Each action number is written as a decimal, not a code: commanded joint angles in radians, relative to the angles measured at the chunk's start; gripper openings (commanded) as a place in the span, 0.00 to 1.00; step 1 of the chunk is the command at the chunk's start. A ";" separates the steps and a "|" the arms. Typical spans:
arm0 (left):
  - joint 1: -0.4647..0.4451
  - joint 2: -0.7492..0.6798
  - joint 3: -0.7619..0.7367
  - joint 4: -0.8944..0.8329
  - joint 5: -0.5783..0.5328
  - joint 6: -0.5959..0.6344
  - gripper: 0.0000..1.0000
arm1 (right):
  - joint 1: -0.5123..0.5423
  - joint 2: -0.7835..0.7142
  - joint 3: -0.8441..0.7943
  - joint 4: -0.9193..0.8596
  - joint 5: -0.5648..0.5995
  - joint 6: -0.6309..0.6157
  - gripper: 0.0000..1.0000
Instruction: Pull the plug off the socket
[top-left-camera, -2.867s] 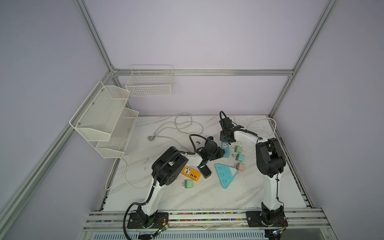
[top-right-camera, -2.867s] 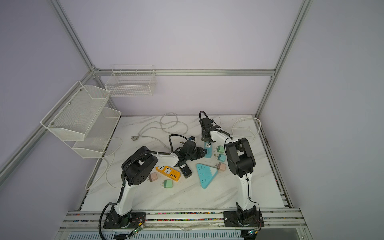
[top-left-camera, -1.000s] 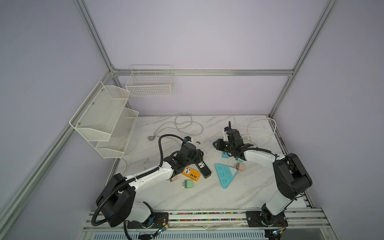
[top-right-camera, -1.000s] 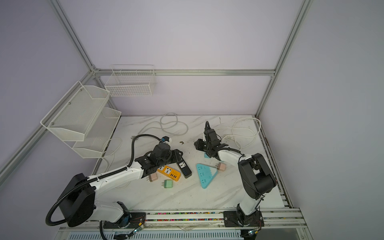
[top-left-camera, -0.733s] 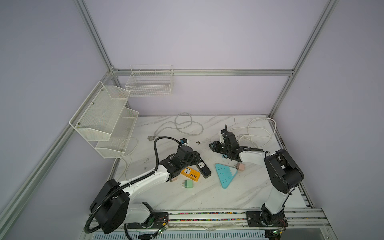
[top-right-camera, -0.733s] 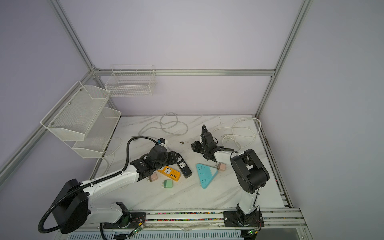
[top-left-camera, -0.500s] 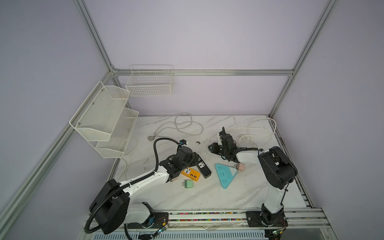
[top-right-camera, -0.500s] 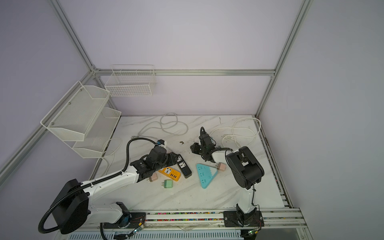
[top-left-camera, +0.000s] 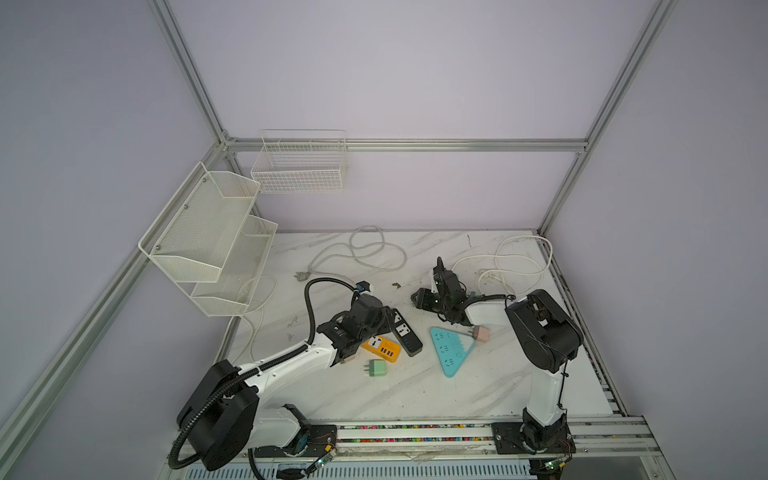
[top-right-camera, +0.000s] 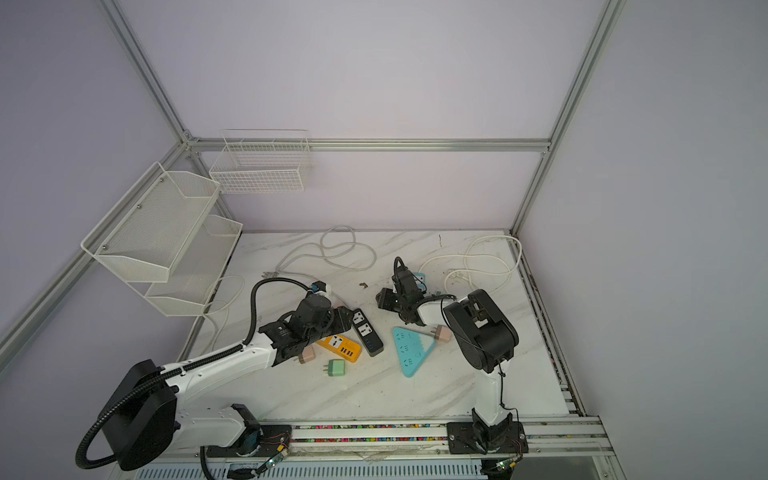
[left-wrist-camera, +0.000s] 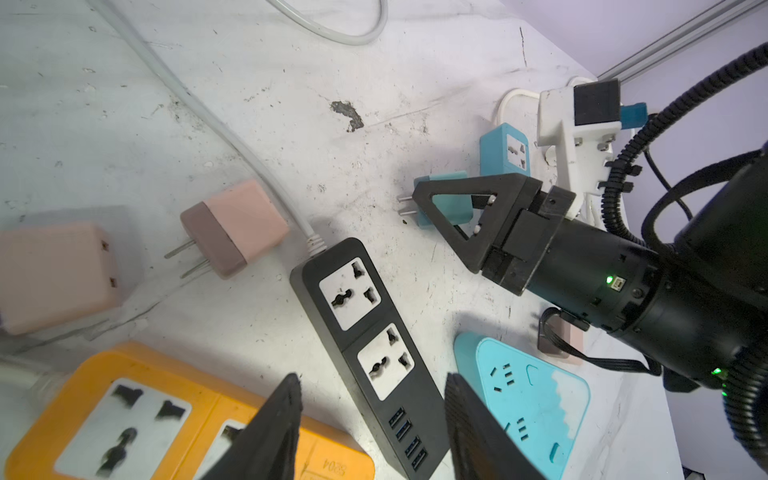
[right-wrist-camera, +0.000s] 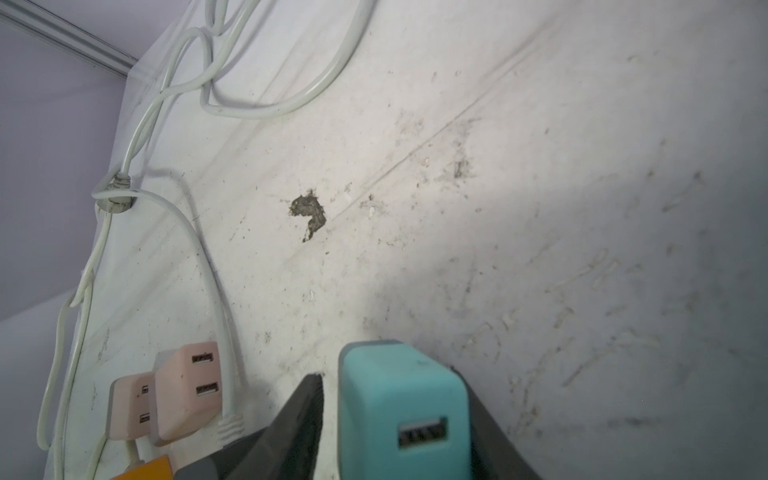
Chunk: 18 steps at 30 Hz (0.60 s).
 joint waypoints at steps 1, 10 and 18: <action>0.011 -0.031 -0.038 0.020 -0.020 -0.011 0.57 | 0.004 -0.020 0.028 -0.048 0.030 -0.028 0.58; 0.037 -0.093 0.003 -0.090 -0.090 0.025 0.60 | -0.003 -0.172 0.037 -0.140 0.105 -0.072 0.88; 0.142 -0.205 0.061 -0.245 -0.268 0.183 0.88 | -0.152 -0.437 0.005 -0.212 0.254 -0.163 0.97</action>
